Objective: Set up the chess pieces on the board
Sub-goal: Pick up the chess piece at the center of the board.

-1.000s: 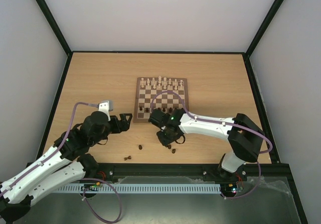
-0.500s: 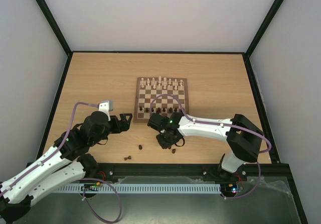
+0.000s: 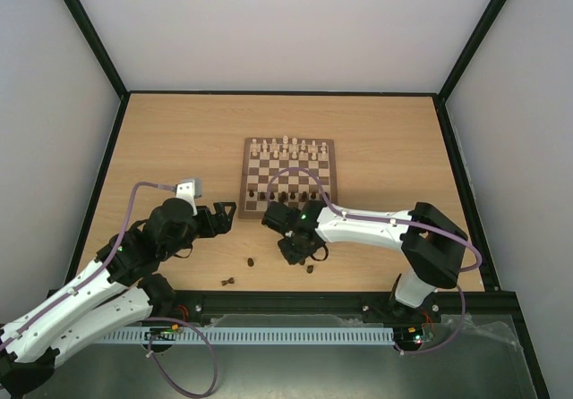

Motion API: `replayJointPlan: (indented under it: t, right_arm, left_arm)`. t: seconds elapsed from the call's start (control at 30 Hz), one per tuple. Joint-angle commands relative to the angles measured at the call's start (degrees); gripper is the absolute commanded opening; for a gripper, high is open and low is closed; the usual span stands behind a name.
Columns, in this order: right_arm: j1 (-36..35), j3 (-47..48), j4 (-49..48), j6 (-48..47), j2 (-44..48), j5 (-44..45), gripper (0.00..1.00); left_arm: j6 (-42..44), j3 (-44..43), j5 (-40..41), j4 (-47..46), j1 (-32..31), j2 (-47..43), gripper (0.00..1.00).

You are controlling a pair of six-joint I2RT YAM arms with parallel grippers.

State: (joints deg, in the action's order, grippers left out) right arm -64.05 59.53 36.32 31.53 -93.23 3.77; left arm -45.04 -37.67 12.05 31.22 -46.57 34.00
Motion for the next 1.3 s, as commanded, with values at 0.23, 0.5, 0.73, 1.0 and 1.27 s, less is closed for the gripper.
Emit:
replayJointPlan:
  t: [0.23,0.5,0.73,1.0,1.27]
  right_arm:
    - [6.7,7.3,4.4,-2.9,1.3,5.4,0.1]
    - [13.6,14.2,5.3,-7.8,-2.4,5.0,0.09]
    - [14.7,16.3,4.6,-9.0,-5.9,3.0,0.07]
    - [14.8,12.6,4.7,-8.6,3.0,-0.9,0.08]
    - [15.6,10.8,2.8,-7.3,12.6,-7.6,0.09]
  left_arm:
    - [0.2,-1.2,0.5,0.2,0.3,-0.3,0.96]
    - [0.4,-1.2,0.8,0.2,0.3,-0.2,0.96]
    - [0.2,-1.1,0.6,0.4,0.3,-0.6,0.96]
    - [0.3,0.6,-2.5,-2.4,0.3,-0.1,0.96]
    - [0.5,5.8,-12.0,-12.8,0.3,-0.9,0.99]
